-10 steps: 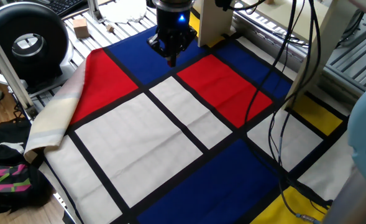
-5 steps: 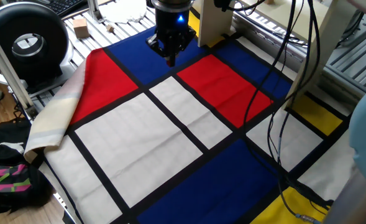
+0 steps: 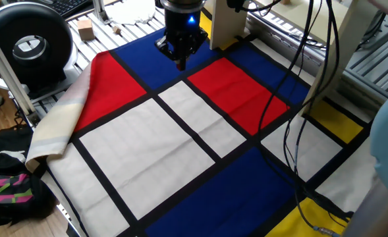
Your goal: Take the object down from the shelf
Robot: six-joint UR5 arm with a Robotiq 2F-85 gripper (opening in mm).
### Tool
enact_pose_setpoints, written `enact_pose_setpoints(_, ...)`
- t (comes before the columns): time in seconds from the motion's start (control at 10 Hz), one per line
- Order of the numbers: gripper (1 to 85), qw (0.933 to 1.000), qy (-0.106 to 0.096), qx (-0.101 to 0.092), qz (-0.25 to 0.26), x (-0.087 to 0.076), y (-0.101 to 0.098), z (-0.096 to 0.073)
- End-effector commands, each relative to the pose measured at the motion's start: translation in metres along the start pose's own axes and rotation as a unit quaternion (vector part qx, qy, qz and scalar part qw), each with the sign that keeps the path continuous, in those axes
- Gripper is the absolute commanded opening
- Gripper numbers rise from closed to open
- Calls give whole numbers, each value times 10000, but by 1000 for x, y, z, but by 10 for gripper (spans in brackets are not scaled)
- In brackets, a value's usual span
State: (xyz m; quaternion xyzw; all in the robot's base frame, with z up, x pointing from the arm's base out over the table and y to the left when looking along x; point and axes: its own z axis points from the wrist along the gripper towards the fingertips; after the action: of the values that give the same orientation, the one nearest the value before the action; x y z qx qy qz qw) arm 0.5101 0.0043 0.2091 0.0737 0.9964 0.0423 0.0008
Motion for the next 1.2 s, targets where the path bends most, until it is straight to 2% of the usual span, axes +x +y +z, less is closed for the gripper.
enact_pose_setpoints(0.0,10,9999,-28,-149,27,3,2,-1)
enact_pose_setpoints(0.1,10,9998,-59,-201,66,1,5,-1)
enact_pose_setpoints(0.4,10,9980,-324,164,513,-12,-15,-1)
enact_pose_setpoints(0.5,10,9976,-448,45,521,-19,-9,-2)
enact_pose_setpoints(0.6,10,9975,-460,26,544,-19,-8,-2)
enact_pose_setpoints(0.7,10,9970,-521,169,550,-22,-16,-2)
enact_pose_setpoints(0.8,10,9971,-476,297,509,-19,-22,-2)
enact_pose_setpoints(0.9,10,9984,-297,290,388,-10,-21,-1)
enact_pose_setpoints(1.0,10,9990,-134,275,312,-5,-28,-11)
enact_pose_setpoints(1.1,10,9992,9,316,256,-2,-46,-33)
